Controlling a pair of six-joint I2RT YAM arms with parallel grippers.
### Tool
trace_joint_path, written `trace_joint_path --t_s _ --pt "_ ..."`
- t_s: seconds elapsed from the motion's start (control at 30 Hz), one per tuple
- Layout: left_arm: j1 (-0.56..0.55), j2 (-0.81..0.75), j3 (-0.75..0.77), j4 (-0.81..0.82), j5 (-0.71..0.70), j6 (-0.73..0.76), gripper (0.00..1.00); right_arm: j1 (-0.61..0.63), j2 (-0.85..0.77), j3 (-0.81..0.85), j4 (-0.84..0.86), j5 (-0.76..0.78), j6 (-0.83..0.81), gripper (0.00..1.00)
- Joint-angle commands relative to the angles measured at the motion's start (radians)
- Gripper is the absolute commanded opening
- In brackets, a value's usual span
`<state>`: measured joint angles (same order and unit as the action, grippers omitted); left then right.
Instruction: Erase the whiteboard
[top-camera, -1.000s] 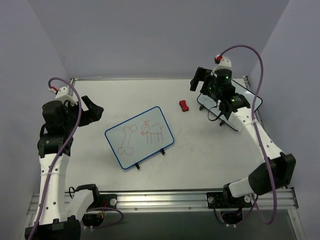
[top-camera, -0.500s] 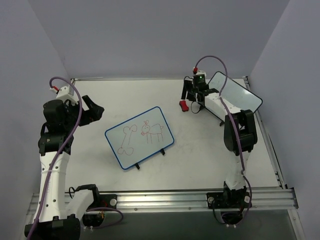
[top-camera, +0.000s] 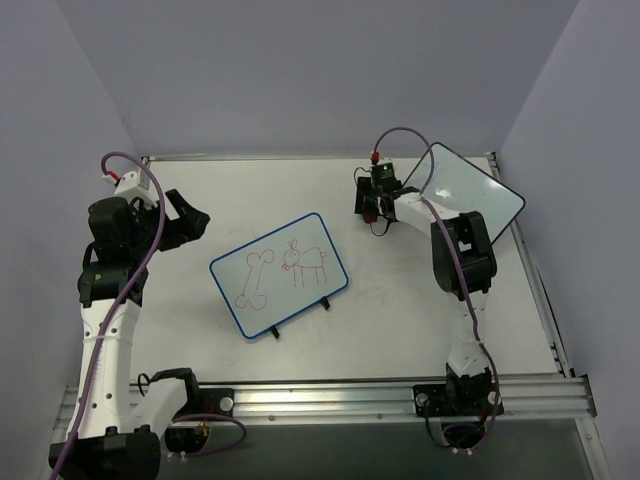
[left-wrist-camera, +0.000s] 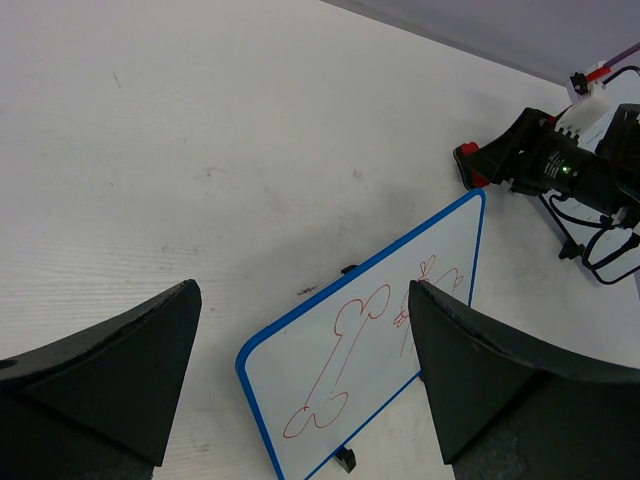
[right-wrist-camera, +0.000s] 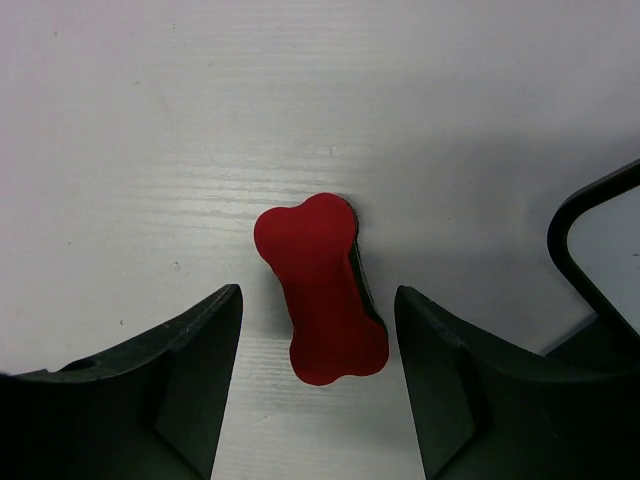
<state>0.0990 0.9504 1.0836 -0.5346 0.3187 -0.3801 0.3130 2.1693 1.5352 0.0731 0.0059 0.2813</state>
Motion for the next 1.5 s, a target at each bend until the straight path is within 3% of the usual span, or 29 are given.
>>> trace_joint_path --t_s 0.0,0.5,1.47 --pt "0.004 -0.001 -0.002 0.045 0.017 0.003 0.94 0.026 -0.017 0.028 0.001 0.100 -0.045 0.58" --pt "0.004 -0.002 -0.005 0.044 0.019 0.003 0.94 0.047 0.038 0.125 -0.111 0.174 -0.125 0.49" --pt "0.007 0.011 -0.005 0.050 0.026 -0.005 0.94 0.049 0.060 0.128 -0.107 0.160 -0.153 0.36"
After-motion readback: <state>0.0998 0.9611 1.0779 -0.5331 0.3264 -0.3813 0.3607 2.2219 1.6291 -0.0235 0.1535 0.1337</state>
